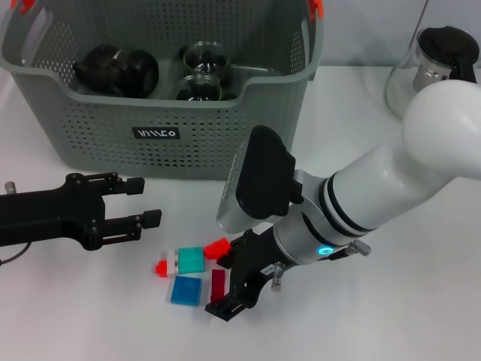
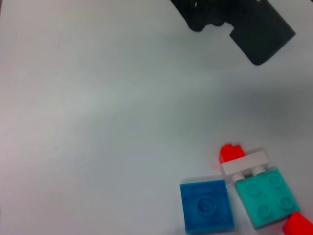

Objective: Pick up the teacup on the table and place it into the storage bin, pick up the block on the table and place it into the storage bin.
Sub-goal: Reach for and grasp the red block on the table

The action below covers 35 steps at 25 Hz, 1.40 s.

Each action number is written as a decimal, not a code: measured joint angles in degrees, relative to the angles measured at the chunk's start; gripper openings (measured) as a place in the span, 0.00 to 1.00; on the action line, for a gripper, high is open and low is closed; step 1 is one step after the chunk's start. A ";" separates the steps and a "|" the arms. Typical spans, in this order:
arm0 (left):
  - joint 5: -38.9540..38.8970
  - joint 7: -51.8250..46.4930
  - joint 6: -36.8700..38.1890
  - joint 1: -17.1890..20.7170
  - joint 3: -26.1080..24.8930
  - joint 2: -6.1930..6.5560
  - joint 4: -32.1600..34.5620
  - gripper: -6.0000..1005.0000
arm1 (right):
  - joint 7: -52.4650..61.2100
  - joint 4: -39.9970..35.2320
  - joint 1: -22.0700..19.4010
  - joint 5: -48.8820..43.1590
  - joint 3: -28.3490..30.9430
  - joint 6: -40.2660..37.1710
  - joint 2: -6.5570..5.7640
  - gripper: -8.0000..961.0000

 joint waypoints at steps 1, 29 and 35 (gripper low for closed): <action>-0.01 0.00 0.00 0.00 0.00 0.00 0.00 0.67 | -0.01 0.00 0.00 -0.04 -0.05 -0.05 0.00 0.86; -0.02 0.30 0.00 0.00 0.00 0.00 -0.18 0.67 | -2.38 -0.24 0.47 -1.79 -0.84 -0.57 0.32 0.86; -0.02 0.34 0.00 0.00 0.00 0.00 -0.18 0.67 | -2.37 -1.54 0.64 -2.33 -0.49 -1.37 0.09 0.86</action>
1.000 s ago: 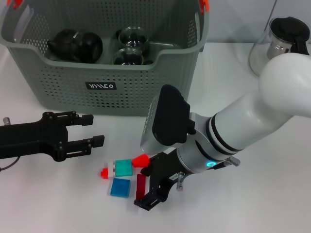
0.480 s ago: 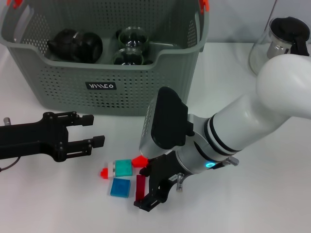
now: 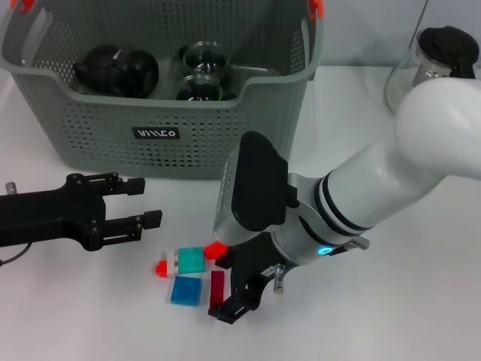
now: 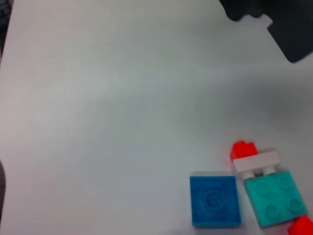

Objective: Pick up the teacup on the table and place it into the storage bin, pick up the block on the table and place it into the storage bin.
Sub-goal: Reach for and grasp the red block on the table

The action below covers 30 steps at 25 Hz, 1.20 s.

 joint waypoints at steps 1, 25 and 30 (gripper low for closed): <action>0.00 0.01 0.00 0.00 0.00 0.00 0.00 0.67 | 0.04 -0.14 0.17 -0.12 0.05 -0.36 -0.03 0.86; 0.00 0.08 0.00 -0.23 0.00 0.09 0.24 0.67 | -0.09 -0.57 2.44 -2.83 -0.45 -2.23 0.42 0.86; -0.01 0.08 0.00 -0.41 0.00 0.13 0.19 0.67 | -0.40 -0.57 2.50 -2.81 -0.68 -1.85 0.61 0.86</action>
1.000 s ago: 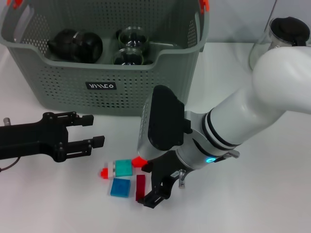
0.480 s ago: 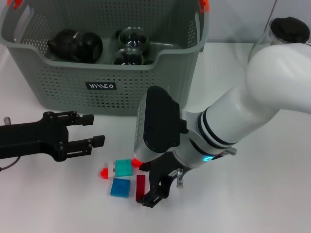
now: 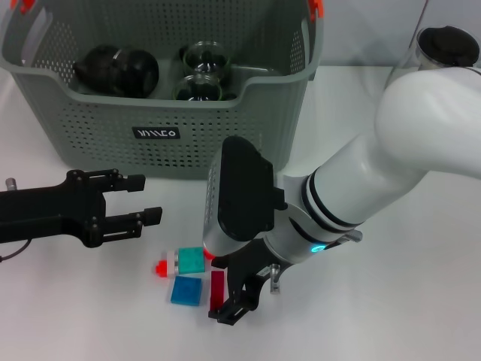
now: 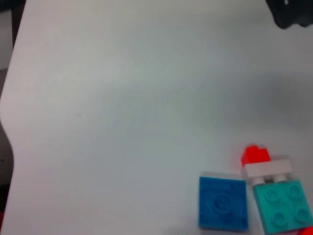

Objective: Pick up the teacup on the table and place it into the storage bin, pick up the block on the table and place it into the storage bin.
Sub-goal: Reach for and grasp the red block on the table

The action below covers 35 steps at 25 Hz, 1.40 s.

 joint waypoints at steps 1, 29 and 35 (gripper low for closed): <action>-0.01 0.00 0.00 -0.02 0.00 0.02 -0.04 0.67 | -0.10 0.00 0.00 0.00 -0.04 0.07 0.06 0.86; -0.08 0.03 -0.54 -0.12 0.00 0.04 -0.19 0.67 | -0.32 0.73 -0.30 -0.03 -1.03 2.17 0.36 0.86; -0.08 0.03 -0.62 -0.12 0.00 0.04 -0.19 0.67 | -0.26 0.71 -0.30 -0.17 -1.20 2.35 0.36 0.86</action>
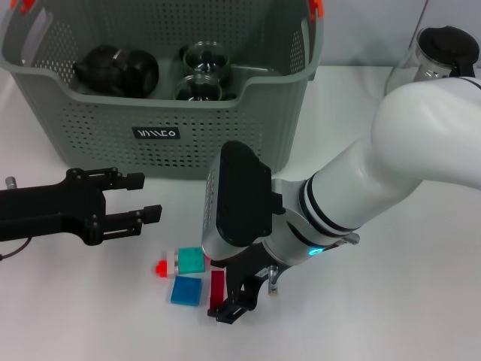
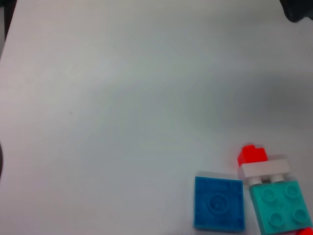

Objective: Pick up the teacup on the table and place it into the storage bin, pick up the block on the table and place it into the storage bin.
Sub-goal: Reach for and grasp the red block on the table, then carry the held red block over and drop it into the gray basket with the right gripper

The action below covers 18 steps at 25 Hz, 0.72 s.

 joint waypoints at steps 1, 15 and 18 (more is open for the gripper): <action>0.00 0.00 0.00 0.00 0.00 0.00 0.00 0.67 | 0.01 -0.01 0.00 -0.01 -0.02 0.01 0.00 0.86; 0.00 0.00 0.01 -0.01 0.00 0.00 0.00 0.67 | 1.13 0.12 0.10 0.05 -0.04 -0.11 -0.24 0.74; 0.00 0.00 0.01 -0.07 0.00 0.00 0.00 0.67 | 1.59 0.15 0.20 0.06 0.06 -0.42 -0.36 0.73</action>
